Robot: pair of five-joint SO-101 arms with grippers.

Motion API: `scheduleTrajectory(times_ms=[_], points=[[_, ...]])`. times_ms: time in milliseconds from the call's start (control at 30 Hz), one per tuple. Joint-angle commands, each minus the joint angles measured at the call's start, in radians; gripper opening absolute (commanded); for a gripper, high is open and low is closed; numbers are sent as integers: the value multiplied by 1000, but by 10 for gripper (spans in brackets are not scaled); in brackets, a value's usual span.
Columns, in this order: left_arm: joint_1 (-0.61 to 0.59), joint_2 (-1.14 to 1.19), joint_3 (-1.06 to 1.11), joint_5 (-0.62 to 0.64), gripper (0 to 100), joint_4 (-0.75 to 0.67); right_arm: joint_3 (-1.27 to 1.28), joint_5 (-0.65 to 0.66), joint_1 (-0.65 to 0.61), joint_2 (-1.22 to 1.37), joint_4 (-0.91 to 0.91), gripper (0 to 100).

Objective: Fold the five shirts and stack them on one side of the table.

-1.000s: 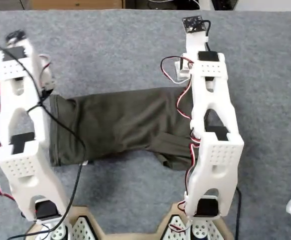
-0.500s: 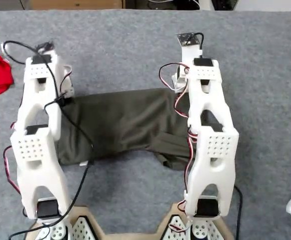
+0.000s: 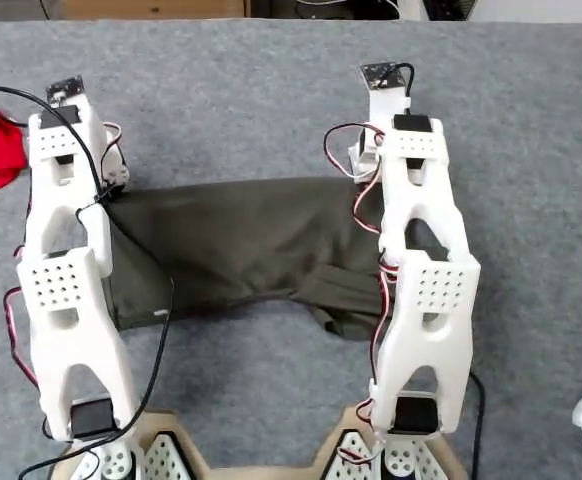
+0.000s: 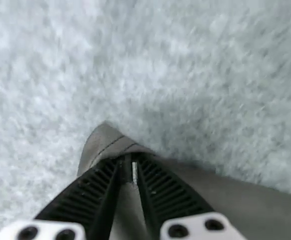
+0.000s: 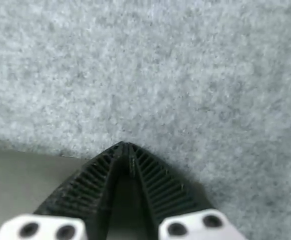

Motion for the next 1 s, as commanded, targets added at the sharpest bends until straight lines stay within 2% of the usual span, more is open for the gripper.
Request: scheduleTrajectory(times_ms=[0, 100, 200, 367, 467, 500, 700, 967], points=[[-25, -13, -115, -5, 19, 2, -82, 11, 41, -5, -6, 5], [-15, -21, -176, -2, 19, 37, -156, 12, 35, -24, 63, 5], [3, -19, -295, -6, 19, 161, -265, 92, 19, -53, 221, 33], [43, -16, -465, -52, 19, 347, -458, 374, -10, -101, 525, 86], [71, -39, -483, -97, 18, 345, -539, 586, -45, -114, 701, 84], [77, -64, -479, -100, 18, 345, -541, 624, -48, -120, 701, 83], [117, -277, -242, -100, 18, 345, -420, 678, -31, -265, 700, 83], [195, -743, 359, -103, 19, 305, 105, 810, -38, -650, 692, 83]])
